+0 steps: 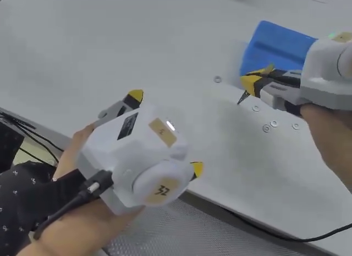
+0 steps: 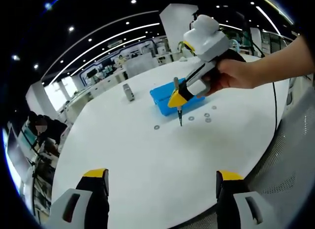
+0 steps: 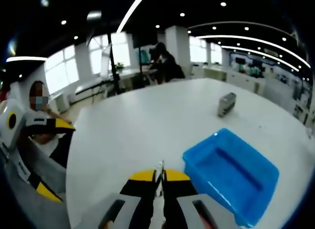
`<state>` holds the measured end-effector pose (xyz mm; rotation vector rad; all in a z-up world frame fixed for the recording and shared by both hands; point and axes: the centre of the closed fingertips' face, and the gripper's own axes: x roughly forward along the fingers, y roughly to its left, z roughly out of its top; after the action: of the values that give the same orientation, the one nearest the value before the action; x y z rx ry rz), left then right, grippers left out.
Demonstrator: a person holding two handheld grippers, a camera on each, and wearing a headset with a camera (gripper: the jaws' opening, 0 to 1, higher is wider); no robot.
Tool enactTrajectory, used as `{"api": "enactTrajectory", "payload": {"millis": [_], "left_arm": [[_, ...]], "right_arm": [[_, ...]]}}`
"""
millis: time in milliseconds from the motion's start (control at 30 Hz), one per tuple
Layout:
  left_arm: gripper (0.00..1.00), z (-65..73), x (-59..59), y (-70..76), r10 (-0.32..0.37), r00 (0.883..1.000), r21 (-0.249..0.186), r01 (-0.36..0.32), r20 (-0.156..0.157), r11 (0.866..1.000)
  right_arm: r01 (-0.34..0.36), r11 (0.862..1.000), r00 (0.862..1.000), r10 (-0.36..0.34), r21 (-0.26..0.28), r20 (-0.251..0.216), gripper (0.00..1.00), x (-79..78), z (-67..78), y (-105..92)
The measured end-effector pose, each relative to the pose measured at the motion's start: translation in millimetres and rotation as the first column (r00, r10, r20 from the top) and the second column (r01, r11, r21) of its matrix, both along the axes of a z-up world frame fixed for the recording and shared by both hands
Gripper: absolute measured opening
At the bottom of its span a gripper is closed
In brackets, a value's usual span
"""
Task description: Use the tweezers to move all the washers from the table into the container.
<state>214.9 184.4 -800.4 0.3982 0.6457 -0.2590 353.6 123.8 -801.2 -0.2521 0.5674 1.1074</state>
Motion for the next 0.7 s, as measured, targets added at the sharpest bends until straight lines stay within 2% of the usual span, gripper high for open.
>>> {"api": "enactTrajectory", "payload": {"millis": [167, 267, 400, 700], "left_arm": [[0.92, -0.1, 0.2, 0.7, 0.004, 1.000, 0.001, -0.004, 0.000, 1.000], [0.92, -0.1, 0.3, 0.5, 0.003, 1.000, 0.001, -0.003, 0.000, 1.000], [0.93, 0.6, 0.9, 1.4, 0.011, 1.000, -0.005, -0.011, 0.005, 1.000], [0.93, 1.1, 1.4, 1.7, 0.015, 1.000, -0.012, -0.015, 0.007, 1.000]], "right_arm": [[-0.056, 0.998, 0.998, 0.054, 0.032, 0.037, 0.02, 6.4, 13.5, 22.6], [-0.115, 0.993, 0.992, 0.113, 0.028, 0.053, 0.02, 8.6, 12.2, 39.9], [-0.157, 0.987, 0.986, 0.156, 0.020, 0.066, 0.02, 9.0, 9.2, 54.7], [-0.172, 0.985, 0.984, 0.171, 0.015, 0.055, 0.02, 13.9, 3.9, 58.3]]}}
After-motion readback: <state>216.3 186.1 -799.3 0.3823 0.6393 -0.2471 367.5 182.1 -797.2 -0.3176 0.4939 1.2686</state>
